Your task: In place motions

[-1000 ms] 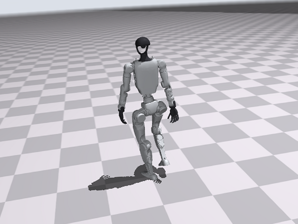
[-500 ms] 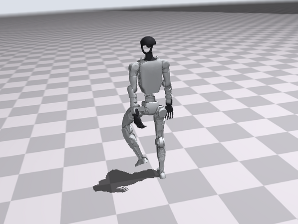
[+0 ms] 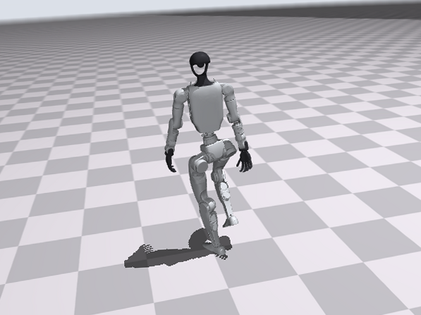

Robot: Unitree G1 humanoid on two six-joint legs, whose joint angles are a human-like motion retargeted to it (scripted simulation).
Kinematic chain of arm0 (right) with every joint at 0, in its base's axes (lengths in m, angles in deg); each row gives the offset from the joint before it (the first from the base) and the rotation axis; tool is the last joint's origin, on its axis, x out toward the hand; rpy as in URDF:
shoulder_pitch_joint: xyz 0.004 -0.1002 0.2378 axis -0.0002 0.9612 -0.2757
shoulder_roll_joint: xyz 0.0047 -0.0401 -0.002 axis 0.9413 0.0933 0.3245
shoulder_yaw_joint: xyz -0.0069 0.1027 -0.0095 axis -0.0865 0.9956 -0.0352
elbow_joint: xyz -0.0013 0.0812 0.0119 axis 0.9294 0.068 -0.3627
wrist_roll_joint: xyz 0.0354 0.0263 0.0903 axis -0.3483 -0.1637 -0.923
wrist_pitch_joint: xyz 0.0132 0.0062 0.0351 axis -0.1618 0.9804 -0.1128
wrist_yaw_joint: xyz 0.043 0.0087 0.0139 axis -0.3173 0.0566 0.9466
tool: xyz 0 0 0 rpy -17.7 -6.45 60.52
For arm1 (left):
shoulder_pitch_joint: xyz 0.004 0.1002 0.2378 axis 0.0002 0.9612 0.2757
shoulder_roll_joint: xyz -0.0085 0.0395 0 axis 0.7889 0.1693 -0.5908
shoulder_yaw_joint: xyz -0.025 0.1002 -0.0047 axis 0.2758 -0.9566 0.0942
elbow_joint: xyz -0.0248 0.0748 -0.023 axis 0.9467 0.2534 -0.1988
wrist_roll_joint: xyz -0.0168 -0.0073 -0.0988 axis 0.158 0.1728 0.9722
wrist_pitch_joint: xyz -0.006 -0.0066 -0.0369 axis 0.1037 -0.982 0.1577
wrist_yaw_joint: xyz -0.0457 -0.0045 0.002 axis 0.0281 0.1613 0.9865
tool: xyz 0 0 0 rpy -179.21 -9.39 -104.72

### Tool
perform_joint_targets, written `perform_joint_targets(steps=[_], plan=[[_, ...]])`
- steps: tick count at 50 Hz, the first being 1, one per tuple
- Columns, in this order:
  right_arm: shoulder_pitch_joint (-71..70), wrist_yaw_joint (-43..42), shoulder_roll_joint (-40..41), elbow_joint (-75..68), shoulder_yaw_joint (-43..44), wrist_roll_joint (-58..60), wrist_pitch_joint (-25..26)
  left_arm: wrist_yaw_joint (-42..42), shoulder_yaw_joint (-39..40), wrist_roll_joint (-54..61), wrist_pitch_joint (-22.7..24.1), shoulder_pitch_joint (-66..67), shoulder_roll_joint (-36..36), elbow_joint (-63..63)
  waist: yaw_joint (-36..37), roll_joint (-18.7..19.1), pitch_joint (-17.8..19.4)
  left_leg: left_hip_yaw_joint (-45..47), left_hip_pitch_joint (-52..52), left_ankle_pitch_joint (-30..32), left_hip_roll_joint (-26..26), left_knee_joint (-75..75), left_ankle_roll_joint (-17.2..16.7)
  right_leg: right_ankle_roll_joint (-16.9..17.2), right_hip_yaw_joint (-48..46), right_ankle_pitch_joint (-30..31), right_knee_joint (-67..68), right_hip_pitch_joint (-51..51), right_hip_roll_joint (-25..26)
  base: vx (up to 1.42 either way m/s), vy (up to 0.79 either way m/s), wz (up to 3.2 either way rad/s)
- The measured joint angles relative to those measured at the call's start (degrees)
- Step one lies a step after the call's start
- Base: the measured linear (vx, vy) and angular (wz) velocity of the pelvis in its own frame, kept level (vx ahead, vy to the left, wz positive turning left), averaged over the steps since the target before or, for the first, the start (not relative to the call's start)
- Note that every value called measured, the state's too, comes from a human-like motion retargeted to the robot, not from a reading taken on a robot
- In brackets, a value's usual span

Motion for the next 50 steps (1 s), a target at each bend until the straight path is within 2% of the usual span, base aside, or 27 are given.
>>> perform_joint_targets(steps=[3, 7, 8, 10, 11, 12, 13, 15, 17, 18, 20, 23, 25, 28, 32, 36, 38, 40, 41, 42, 43, 44, 45, 47, 48, 50], plan=[[0.4, -1.1, -0.2, -1.3, -0.3, 0.3, 0.5, 0.8, 0.5, -0.7, 0.0, 0.9, -0.8, 0.3, 1.1, -1.1, -0.9, 1.9, 1.9, -0.6, -0.7, -1.0, -0.3, 0.3, 0.7, 0.5, -11.5, 7.4, 0.7, 0.14, 0.01, -0.20], [0.2, -0.6, -0.6, -2.1, 0.0, 0.2, 1.2, 0.6, 3.0, -0.5, 0.5, 4.4, -3.2, 2.5, 0.8, -3.1, -0.7, 1.7, 4.2, -3.3, -2.4, 2.3, -0.4, 2.5, 2.4, 2.3, -36.9, 24.1, 2.0, 0.22, 0.06, 0.29], [0.1, -0.6, -0.7, -1.9, 0.0, 0.1, 1.1, 0.8, 3.9, -0.3, 0.6, 5.5, -3.9, 3.4, 0.1, -3.7, -0.6, 1.4, 4.2, -4.2, -3.1, 4.6, -0.2, 2.0, 1.5, -0.6, -43.9, 28.9, 1.7, 0.25, 0.09, 1.14], [0.4, -0.9, -0.9, -1.3, -0.1, -0.5, 0.7, 1.5, 5.5, -0.1, 0.5, 8.3, -5.2, 5.5, -3.8, -4.2, -1.5, -1.5, 1.0, -4.3, -4.6, 12.9, 0.3, -4.6, -13.7, -8.7, -55.9, 38.7, -0.2, 0.25, 0.10, 2.09], [-0.1, -1.1, -0.9, -1.2, -0.4, -0.9, 0.7, 2.1, 6.4, -0.3, 0.1, 9.1, -5.3, 6.7, -7.5, -5.1, -2.7, -2.0, -3.5, -0.1, -5.9, 20.7, 1.5, -7.4, -19.1, -8.8, -60.2, 39.6, -0.5, 0.11, 0.11, 2.15], [-0.9, -1.0, -0.9, -0.9, -0.5, -1.2, 0.8, 2.5, 7.4, -0.4, -0.4, 9.7, -5.5, 7.8, -7.3, -6.6, -3.3, -0.3, -8.1, 4.5, -5.7, 28.9, 2.2, -8.5, -19.1, -8.8, -62.7, 39.7, -1.3, -0.10, 0.15, -0.60], [-2.3, -0.7, -0.9, -0.4, -0.4, -1.3, 0.9, 2.7, 8.4, -0.5, -0.9, 9.7, -5.7, 8.4, 0.7, -9.3, -2.8, 5.8, -13.0, 9.9, -2.8, 38.1, 2.1, -6.4, -8.0, -8.7, -61.4, 38.4, -3.1, -0.24, 0.17, -2.71], [-4.8, 0.4, -0.9, 1.5, 0.3, -1.8, 0.2, 2.2, 8.3, 1.7, -1.1, 9.7, -6.5, 8.9, 7.1, -11.8, 2.6, 5.9, -21.0, 16.3, -1.1, 51.9, 4.3, -4.4, -1.9, -7.7, -59.8, 39.1, -5.2, -0.35, 0.12, -1.97], [-7.7, 2.1, -1.5, 3.4, -1.0, -1.8, -0.8, 3.6, 9.0, 3.9, -0.8, 9.3, -6.7, 9.9, 6.8, -12.3, 6.5, 7.1, -28.1, 9.5, 2.8, 65.1, 7.2, -5.8, -5.2, -6.7, -61.0, 40.7, -5.2, -0.34, 0.06, 0.04], [-8.8, 2.5, -1.7, 4.7, -1.9, -1.4, -0.9, 4.7, 10.1, 3.8, -0.9, 9.4, -6.9, 10.7, 8.3, -13.1, 7.3, 9.0, -31.8, 7.5, 5.8, 70.8, 8.1, -6.4, -2.5, -6.3, -61.2, 40.4, -4.7, -0.22, 0.08, -0.73], [-9.4, 1.5, -1.5, 7.2, -2.6, 0.5, -0.7, 5.3, 11.9, 2.9, -1.3, 10.6, -7.6, 12.1, 11.2, -14.3, 6.6, 10.6, -40.7, 3.8, 10.0, 81.4, 9.1, -6.7, 1.0, -5.8, -60.9, 38.6, -5.6, -0.03, 0.06, -0.97], [-8.9, -1.0, -1.4, 9.4, -3.1, 1.9, -2.8, 5.1, 12.1, 1.7, -0.8, 14.4, -7.9, 12.6, 12.8, -15.3, 4.0, 10.1, -52.3, 1.1, 11.2, 91.6, 9.9, -7.5, 4.0, -5.2, -61.7, 37.2, -5.2, 0.12, 0.02, -0.27], [-9.4, -0.3, -1.4, 10.7, -3.8, 1.3, -4.4, 5.1, 12.1, 1.1, -0.8, 15.8, -7.8, 13.1, 14.7, -16.5, 3.7, 10.6, -56.3, 0.3, 12.1, 94.7, 8.9, -8.2, 6.0, -5.3, -61.5, 36.4, -5.2, -0.02, 0.00, -0.37], [-10.6, 2.5, -0.6, 11.9, -4.0, 1.5, -4.6, 5.5, 12.6, 0.9, -1.1, 16.4, -7.5, 14.6, 15.2, -17.3, 4.8, 10.9, -55.2, 0.3, 11.9, 93.4, 7.6, -7.9, 7.1, -5.7, -60.6, 36.3, -5.5, -0.05, -0.02, -0.10], [-11.4, 6.2, 0.6, 12.7, -5.2, 2.1, -4.9, 5.4, 12.7, 1.6, -1.5, 17.5, -7.2, 15.9, 13.7, -15.7, 4.4, 9.6, -44.9, 0.8, 9.7, 82.7, 6.6, -7.1, 6.3, -5.6, -62.1, 37.9, -4.8, 0.01, 0.00, 0.01], [-9.0, 6.1, 1.6, 14.0, -6.2, 3.5, -5.8, 4.6, 12.5, 1.4, -1.1, 19.0, -7.5, 14.8, 10.5, -13.6, 1.1, 7.9, -27.9, 4.5, 1.8, 58.6, 2.7, -6.3, 3.8, -5.7, -63.8, 38.5, -4.2, 0.11, -0.01, 0.21], [-7.9, 5.4, 1.4, 14.2, -5.9, 4.9, -6.8, 4.7, 12.5, 1.3, -1.3, 18.5, -7.0, 14.2, 8.1, -12.5, 1.9, 5.8, -15.2, 7.9, -3.1, 40.7, 1.2, -6.0, 1.3, -7.6, -61.8, 40.3, -4.0, 0.17, -0.07, 0.36], [-6.6, 4.3, 1.2, 13.3, -5.8, 5.6, -7.0, 4.4, 12.4, 1.3, -1.3, 18.0, -6.5, 13.7, 7.3, -10.9, 2.4, 3.4, -2.4, 4.6, -7.1, 20.9, -2.1, -6.2, 0.2, -9.2, -59.2, 41.0, -2.3, 0.18, -0.09, 0.08], [-5.9, 4.0, 1.0, 12.4, -5.4, 6.0, -6.7, 4.1, 12.0, 1.3, -1.3, 17.8, -6.3, 13.5, 5.5, -9.9, 1.4, 9.1, 2.6, -3.3, -5.3, 14.9, -1.3, -5.8, -1.8, -9.7, -57.2, 40.3, -2.2, 0.18, -0.10, 0.52], [-5.2, 3.7, 0.6, 11.3, -5.0, 6.4, -6.3, 4.0, 11.7, 1.4, -1.3, 17.5, -6.2, 13.4, 3.6, -8.6, 0.2, 13.3, 6.0, -8.1, -3.8, 9.5, -0.4, -5.4, -4.2, -9.3, -55.1, 39.3, -2.1, 0.18, -0.09, 1.01], [-4.6, 3.4, 0.1, 9.9, -4.6, 7.1, -5.6, 4.1, 11.5, 1.7, -1.5, 17.0, -6.2, 13.6, 1.3, -6.3, -1.6, 14.6, 6.3, -6.7, -3.0, 5.5, 0.6, -4.7, -7.6, -7.2, -52.5, 37.5, -1.8, -0.01, -0.08, 0.64], [-4.8, 2.7, 0.0, 8.8, -3.9, 7.1, -4.3, 4.3, 11.3, 2.0, -1.9, 15.0, -5.8, 13.9, 0.5, -4.7, -1.5, 9.6, 4.7, -5.6, -2.2, 4.4, -0.5, -3.4, -9.4, -3.0, -47.1, 34.0, -2.3, -0.28, -0.06, 0.09], [-5.4, 1.9, 0.1, 7.7, -3.1, 6.8, -2.8, 4.6, 11.2, 2.3, -2.3, 12.1, -5.3, 14.2, 0.4, -3.5, -0.7, 1.5, 2.1, -4.6, -1.3, 4.6, -2.6, -1.9, -10.2, 2.3, -40.3, 29.6, -3.0, -0.57, -0.04, -0.76], [-7.4, -0.8, -0.1, 5.3, -0.9, 1.8, -1.3, 3.6, 9.8, 3.0, -2.7, 6.4, -4.2, 12.4, 3.0, -5.1, 4.4, 3.0, 2.5, -3.7, -1.6, 3.8, -1.9, 1.2, -2.6, 8.9, -22.8, 18.8, -4.8, -0.61, -0.03, -0.67], [-7.9, -1.9, -0.6, 4.1, -0.2, -1.3, -1.5, 3.3, 7.9, 3.8, -2.4, 5.1, -3.6, 10.2, 1.8, -4.9, 6.0, 5.6, 3.9, -3.3, -0.9, 2.3, -1.5, 1.2, -1.0, 8.1, -15.6, 14.3, -4.0, -0.39, -0.03, 0.05], [-7.4, -1.6, -1.8, 1.8, 0.2, -5.4, -1.9, 3.9, 3.8, 4.6, -1.9, 3.8, -2.1, 6.0, 2.5, -4.7, 5.8, 5.3, 3.2, -2.7, -1.5, 1.2, -0.9, -0.5, 0.0, 5.0, -2.1, 5.4, -4.4, -0.13, -0.01, -0.10]])
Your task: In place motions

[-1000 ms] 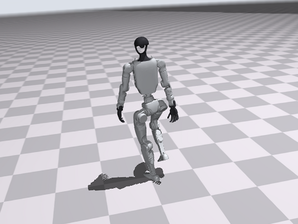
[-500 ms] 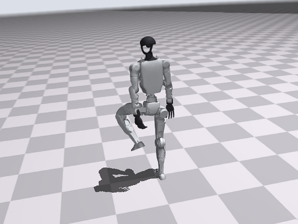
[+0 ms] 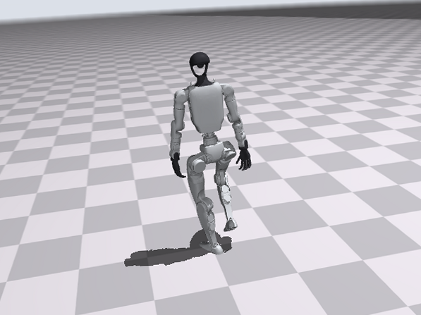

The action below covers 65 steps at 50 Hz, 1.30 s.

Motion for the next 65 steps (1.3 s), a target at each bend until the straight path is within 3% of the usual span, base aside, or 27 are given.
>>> perform_joint_targets(steps=[4, 7, 12, 17, 18, 20, 21, 22, 23, 25, 27, 28, 32, 35, 38, 42, 45, 48, 50, 52, 53, 55, 57, 59, 62, 65], plan=[[2.5, 0.8, 0.3, -2.1, 0.0, 0.5, 3.1, -0.4, 0.3, -4.6, 0.0, -2.3, 3.1, -2.7, -6.6, 3.9, -2.4, -5.0, -5.0, 1.2, 1.2, 0.5, 0.5, -1.1, -0.9, -4.4, 15.8, -15.6, 1.1, -0.01, -0.01, 0.42], [4.7, -0.2, -0.1, -4.0, 1.0, -1.0, 1.9, -3.5, -2.3, -4.8, 0.7, -3.8, 3.1, -3.7, -5.6, 4.1, -1.8, -6.0, -4.5, 1.8, 1.6, 0.1, 0.7, -0.4, -0.8, -4.8, 16.7, -17.1, 1.8, 0.00, -0.01, 0.22], [7.3, -1.2, 0.4, -5.7, -0.2, 2.0, 3.5, -1.5, -2.1, -4.4, 0.8, -2.6, 1.9, -3.2, -3.6, 3.0, -3.9, -3.2, -2.4, 1.2, 0.8, -1.2, 0.6, -0.2, 1.7, -4.0, 1.4, -6.9, 3.0, 0.13, -0.01, -0.28], [8.6, -1.6, 0.9, -5.5, -1.1, 3.1, 3.6, -2.2, 0.5, -4.9, 1.3, 2.9, -1.4, -1.8, -2.1, 0.9, -6.0, -1.4, -0.3, -1.1, -0.6, 1.5, 0.1, 3.7, 8.0, 0.8, -32.4, 15.8, 7.7, 0.25, 0.02, 0.07], [8.3, -1.3, 1.0, -5.3, -1.4, 3.3, 3.6, -2.3, 1.6, -5.1, 1.6, 4.5, -2.1, -1.2, -2.7, 0.3, -5.5, -1.8, -0.2, -2.4, -0.8, 5.0, 0.3, 3.1, 7.0, -2.5, -40.1, 21.8, 7.5, 0.30, 0.04, 0.47], [7.8, -1.1, 1.1, -4.7, -2.2, 3.2, 3.4, -1.5, 3.8, -5.2, 1.7, 7.3, -3.1, 0.4, -1.8, -1.2, -6.9, 1.9, -3.0, -2.1, -0.5, 14.7, 1.6, -4.0, -6.0, -14.5, -51.8, 31.9, 3.3, 0.23, 0.04, 1.22], [7.1, -0.8, 1.3, -4.1, -2.2, 3.3, 3.7, -0.7, 4.7, -5.5, 1.3, 7.8, -3.1, 1.4, -8.4, -1.9, -8.1, -1.9, -9.5, 3.7, -2.2, 24.5, 3.1, -6.7, -17.2, -14.2, -58.4, 34.6, 2.4, 0.05, 0.06, 3.05], [6.1, -0.4, 1.5, -3.4, -2.2, 3.5, 3.8, -0.1, 5.5, -5.7, 0.9, 8.2, -3.3, 2.1, -10.3, -3.3, -8.5, -3.4, -15.7, 9.4, -2.7, 33.9, 4.2, -7.9, -20.9, -14.0, -62.0, 35.7, 1.2, -0.13, 0.11, 1.26], [4.7, 0.3, 1.5, -2.2, -2.2, 4.2, 3.6, 0.0, 6.0, -5.5, 0.5, 8.2, -3.8, 2.3, -2.5, -6.2, -7.3, -0.1, -21.0, 14.9, -1.0, 42.6, 4.4, -6.2, -9.7, -14.0, -59.8, 33.8, -0.6, -0.25, 0.13, -2.36], [1.3, 2.0, 1.3, 0.9, -2.0, 6.0, 2.7, -0.4, 5.4, -2.6, 0.8, 7.5, -4.5, 2.7, 8.8, -8.0, -2.0, 4.8, -27.9, 12.3, 6.9, 58.7, 7.8, -2.9, 5.5, -13.9, -56.7, 32.7, -0.9, -0.37, 0.07, -3.10], [-0.9, 3.4, 0.9, 5.2, -2.9, 7.0, 1.7, 1.1, 5.8, -1.2, 1.3, 6.7, -5.0, 4.3, 6.4, -8.1, 2.4, 2.0, -35.6, 9.2, 7.9, 70.1, 9.2, -6.2, -1.8, -12.0, -59.3, 35.6, 0.0, -0.32, 0.03, 0.17], [-1.6, 3.3, 0.8, 7.1, -3.6, 7.7, 1.1, 1.8, 7.0, -1.5, 1.0, 6.5, -5.2, 5.2, 8.3, -8.8, 3.0, 3.5, -39.0, 7.3, 11.1, 75.3, 9.6, -6.4, 1.3, -11.8, -59.6, 35.4, 0.2, -0.18, 0.04, -0.62], [-2.0, -0.7, 0.9, 11.2, -4.5, 9.0, -2.5, 2.1, 8.9, -4.0, 1.3, 10.8, -6.1, 6.6, 10.2, -11.4, -1.0, 4.8, -53.8, 2.5, 13.9, 89.3, 9.6, -7.2, 6.2, -11.1, -60.4, 32.9, -1.1, 0.13, 0.05, -0.53], [-1.9, 0.5, 0.9, 12.6, -4.1, 6.9, -4.4, 1.7, 7.6, -4.6, 1.4, 12.7, -6.0, 7.6, 12.6, -12.4, -2.3, 5.8, -56.9, 1.3, 15.0, 91.5, 8.9, -7.6, 7.9, -11.2, -60.4, 31.9, -1.3, 0.08, 0.02, -0.15], [-2.1, 4.1, 1.7, 13.1, -3.3, 5.5, -4.0, 2.1, 7.9, -4.9, 0.7, 12.1, -5.2, 9.3, 12.0, -12.2, -1.8, 5.0, -53.1, 1.4, 13.2, 88.0, 8.7, -6.9, 7.5, -11.1, -61.2, 32.8, -1.5, -0.01, 0.00, 0.30], [0.3, 4.7, 2.6, 11.9, -3.6, 4.7, -3.5, 1.1, 8.5, -4.2, 0.9, 13.6, -5.3, 8.7, 10.6, -11.5, -5.5, 5.2, -41.0, 2.7, 8.0, 74.0, 7.0, -5.8, 5.5, -10.6, -63.9, 33.4, -2.3, 0.14, 0.02, 0.24], [2.4, 4.5, 3.1, 10.6, -4.2, 5.5, -3.1, 0.5, 8.9, -3.5, 1.3, 14.1, -5.0, 7.5, 8.7, -9.6, -7.5, 2.3, -27.5, 6.4, 1.1, 54.3, 3.6, -5.5, 3.0, -11.4, -63.9, 33.7, -1.3, 0.16, -0.02, 0.29], [3.3, 3.4, 3.0, 7.3, -3.9, 8.5, -2.6, 0.1, 9.0, -2.7, 0.8, 13.1, -4.1, 7.5, 6.5, -7.1, -5.6, -3.6, -7.4, 12.2, -6.4, 23.4, -0.6, -5.2, 0.9, -14.8, -59.4, 36.3, 0.5, 0.20, -0.09, 0.19], [5.0, 2.8, 2.7, 5.5, -3.5, 9.8, -2.3, -0.3, 8.3, -2.5, 0.8, 12.8, -3.6, 7.6, 2.8, -4.9, -7.4, 4.6, 2.9, -3.5, -3.5, 10.3, 0.5, -4.7, -4.1, -15.6, -55.8, 35.6, 1.2, 0.22, -0.13, 0.65], [5.7, 1.7, 2.1, 3.1, -3.2, 10.7, -0.8, 0.0, 8.3, -2.3, 0.3, 11.4, -3.5, 7.9, 0.4, -0.4, -10.1, 3.4, 2.4, -2.7, -1.4, 3.1, 0.9, -2.4, -8.8, -9.1, -47.8, 29.9, 2.0, -0.05, -0.11, 0.20], [5.0, 1.0, 2.2, 2.3, -2.8, 10.2, 0.5, 0.2, 8.6, -2.1, -0.1, 9.1, -3.2, 8.0, -0.4, 1.4, -9.8, -1.0, 0.7, -1.5, 0.1, 1.6, -0.5, 0.4, -9.1, -3.9, -38.7, 23.7, 1.0, -0.43, -0.10, -1.32], [2.7, -0.9, 2.2, 1.1, -1.9, 6.1, 1.8, -0.4, 8.3, -1.3, -0.3, 4.2, -2.3, 6.4, 8.2, -5.0, -5.6, 5.9, 3.0, -0.4, -4.1, -1.6, -0.5, 4.7, 9.4, 4.1, -20.7, 11.2, 2.7, -0.58, -0.09, -1.97], [2.9, -1.6, 2.1, 0.1, -0.4, 0.2, 0.4, -0.3, 3.7, 0.2, 0.2, 1.8, -1.1, 3.2, -2.7, 1.2, 0.0, -3.8, 2.7, 1.1, 1.1, -0.1, 0.1, 4.9, 2.6, 2.3, -8.6, 5.5, 3.6, -0.37, -0.06, 2.18], [2.8, 0.4, 1.7, -0.9, -0.8, -2.5, -0.1, 0.3, 1.5, -0.3, -0.1, -0.4, 0.6, 0.7, -2.7, 1.4, 1.0, -3.9, 1.9, 1.7, 1.4, 0.0, 0.7, 3.0, 3.3, -0.9, 2.0, -1.3, 3.5, -0.20, -0.06, 0.24], [4.3, 1.3, 1.8, -2.7, -1.2, -1.2, 1.5, -1.6, 2.2, -4.2, 0.0, -0.6, 1.7, -2.5, -7.5, 4.1, -0.7, -7.5, -1.2, 2.1, 3.1, 0.8, 0.9, 1.3, 1.0, -4.1, 11.1, -9.8, 3.4, 0.07, -0.07, 0.58], [6.5, -0.2, 1.3, -4.3, -0.5, -0.5, 1.7, -3.6, -0.9, -4.4, 1.5, -0.5, 1.3, -4.5, -5.6, 4.6, -3.2, -7.4, -2.0, 2.8, 3.2, -0.1, 0.8, 1.2, 1.5, -5.3, 12.5, -12.4, 3.7, 0.13, -0.04, 0.05]])
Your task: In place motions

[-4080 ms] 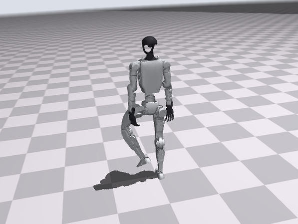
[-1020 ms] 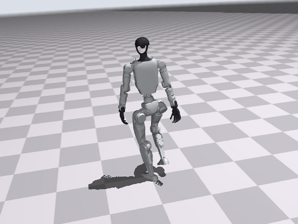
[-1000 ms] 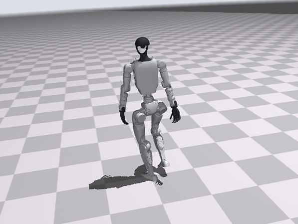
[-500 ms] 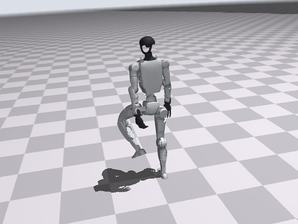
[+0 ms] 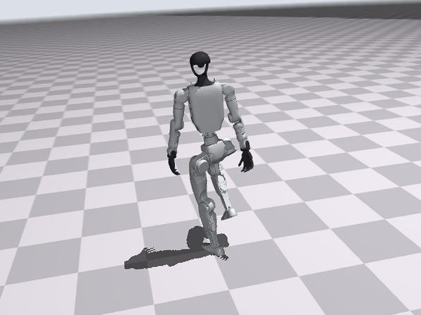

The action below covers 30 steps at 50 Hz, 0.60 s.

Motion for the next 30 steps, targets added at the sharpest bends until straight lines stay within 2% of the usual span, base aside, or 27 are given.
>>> perform_joint_targets(steps=[3, 5, 8, 10, 11, 12, 13, 14, 15, 16, 17, 18, 19, 20, 22, 27, 30], plan=[[0.8, -0.7, 0.0, -0.4, -0.3, 1.5, 0.4, 1.8, -0.9, 0.4, 0.0, -0.4, -0.5, -0.2, 1.7, -1.5, -0.1, 1.5, 1.7, 0.0, -0.9, -1.2, -0.3, -1.4, -0.1, -0.4, -5.8, 5.5, -1.2, 0.07, 0.00, -0.26], [1.1, -0.7, -0.1, -0.8, -0.7, 2.6, 0.7, 2.5, -0.4, 0.2, 0.1, 0.4, -1.3, 0.4, 3.3, -2.4, -1.0, 3.1, 3.0, -0.3, -1.5, -1.9, -0.6, -1.2, 1.4, 0.0, -13.6, 11.4, 0.0, 0.17, 0.03, -0.48], [1.2, -0.8, -0.4, -1.2, -1.4, 3.3, 1.0, 2.0, 1.1, -0.4, 0.4, 3.2, -3.0, 1.9, 4.9, -3.1, -2.3, 4.8, 4.7, -1.6, -2.0, -1.7, -1.2, 0.3, 4.2, 2.6, -33.2, 24.8, 2.8, 0.23, 0.06, -0.24], [0.7, -0.9, -0.3, -1.3, -1.4, 3.4, 1.2, 1.6, 2.4, -1.0, 0.6, 5.3, -4.1, 3.5, 3.4, -3.9, -2.4, 4.7, 5.6, -3.3, -2.7, 0.7, -1.2, 1.6, 1.9, 6.3, -50.3, 36.2, 2.3, 0.26, 0.07, 0.68], [0.5, -0.9, -0.3, -1.2, -1.6, 3.3, 1.0, 1.6, 3.4, -1.4, 0.7, 6.7, -4.7, 4.3, 3.2, -4.4, -2.8, 3.8, 5.0, -4.4, -3.4, 3.5, -0.9, 0.1, 1.0, -1.8, -56.4, 40.7, 2.4, 0.29, 0.08, 1.17], [0.4, -0.8, -0.2, -1.0, -1.8, 3.1, 0.9, 1.6, 4.3, -1.8, 0.7, 8.1, -5.1, 5.2, 1.5, -4.9, -3.3, 1.6, 3.6, -4.9, -4.6, 6.9, -0.5, -2.7, -4.5, -8.5, -62.6, 45.3, 2.1, 0.32, 0.09, 2.25], [0.4, -0.7, -0.2, -0.8, -2.1, 2.9, 0.7, 1.8, 5.2, -1.9, 0.7, 9.6, -5.4, 6.3, -3.0, -5.2, -4.4, -3.1, 0.7, -4.1, -6.9, 11.5, 0.2, -8.4, -18.8, -12.7, -69.3, 49.9, 1.1, 0.27, 0.10, 1.67], [-0.2, -0.3, -0.2, -0.7, -2.8, 2.8, 0.8, 2.1, 6.4, -2.0, 0.4, 10.6, -5.5, 7.4, -1.1, -7.1, -6.0, 0.9, -2.1, -1.8, -7.1, 17.6, 1.0, -10.2, -19.6, -12.9, -72.8, 50.5, -0.4, 0.19, 0.13, -0.27], [-1.2, 0.3, -0.3, -0.7, -3.8, 2.7, 1.0, 2.5, 7.9, -2.1, -0.1, 11.4, -5.6, 8.6, 4.0, -9.8, -8.0, 9.1, -5.0, 1.3, -6.1, 24.3, 1.9, -9.9, -13.5, -11.1, -74.8, 49.0, -2.2, -0.13, 0.18, -2.90], [-3.2, 1.2, -0.1, 0.1, -3.4, 3.1, 1.3, 2.4, 8.4, -1.0, -0.6, 10.7, -5.9, 9.5, 9.2, -11.7, -6.5, 11.5, -10.1, 7.2, -3.7, 33.0, 1.7, -7.2, -3.8, -11.4, -72.7, 47.1, -4.2, -0.38, 0.18, -2.96], [-5.2, 2.0, 0.1, 1.1, -3.1, 3.5, 1.3, 2.2, 8.8, 0.5, -0.9, 9.9, -6.4, 10.2, 12.1, -13.0, -4.3, 11.9, -15.0, 12.7, -2.3, 40.7, 2.3, -5.5, 1.3, -11.3, -71.6, 46.4, -5.6, -0.59, 0.14, -0.74], [-7.0, 2.5, 0.1, 2.6, -2.7, 3.7, 0.5, 1.6, 9.0, 2.7, -0.7, 9.3, -6.9, 10.5, 10.3, -12.8, -0.7, 8.3, -19.5, 17.4, -3.0, 46.5, 4.5, -6.0, -2.9, -10.1, -72.8, 48.2, -5.8, -0.55, 0.08, 0.37], [-8.9, 3.3, -0.1, 4.1, -3.3, 4.1, -0.4, 1.9, 9.5, 4.6, -0.3, 9.0, -7.1, 10.7, 10.8, -12.9, 1.8, 8.5, -23.3, 16.2, -1.2, 52.9, 6.0, -6.6, -4.0, -9.3, -73.9, 49.3, -5.3, -0.50, 0.04, 0.34], [-10.8, 4.1, -0.3, 5.5, -4.3, 4.6, -1.5, 2.8, 10.1, 6.2, 0.3, 8.9, -7.0, 10.7, 12.6, -13.2, 3.7, 10.6, -26.8, 11.9, 1.8, 59.5, 7.2, -7.3, -3.6, -8.8, -74.9, 50.0, -4.6, -0.40, 0.06, -0.73], [-12.8, 4.8, -0.7, 8.8, -6.3, 6.0, -2.3, 6.1, 11.2, 5.0, 0.2, 9.3, -7.2, 11.3, 14.2, -14.1, 5.2, 12.4, -36.0, 8.3, 6.7, 71.8, 8.3, -8.0, -0.3, -8.0, -74.7, 49.0, -4.4, -0.22, 0.08, -0.77], [-12.3, 1.4, -0.9, 13.2, -5.8, 8.7, -5.0, 6.0, 9.2, 0.0, 0.3, 14.3, -7.4, 12.8, 20.2, -16.8, 1.5, 13.8, -59.2, 0.9, 12.3, 93.7, 9.8, -9.6, 6.2, -7.5, -72.8, 43.7, -4.4, 0.06, 0.04, -0.52], [-13.2, 3.6, -0.8, 14.9, -5.7, 7.2, -6.0, 6.6, 8.5, -1.4, 0.0, 14.4, -7.0, 14.4, 21.8, -18.4, 3.0, 15.3, -63.8, -0.8, 13.1, 98.4, 9.5, -10.5, 10.2, -7.7, -70.1, 41.7, -3.9, -0.08, -0.02, -0.18]])
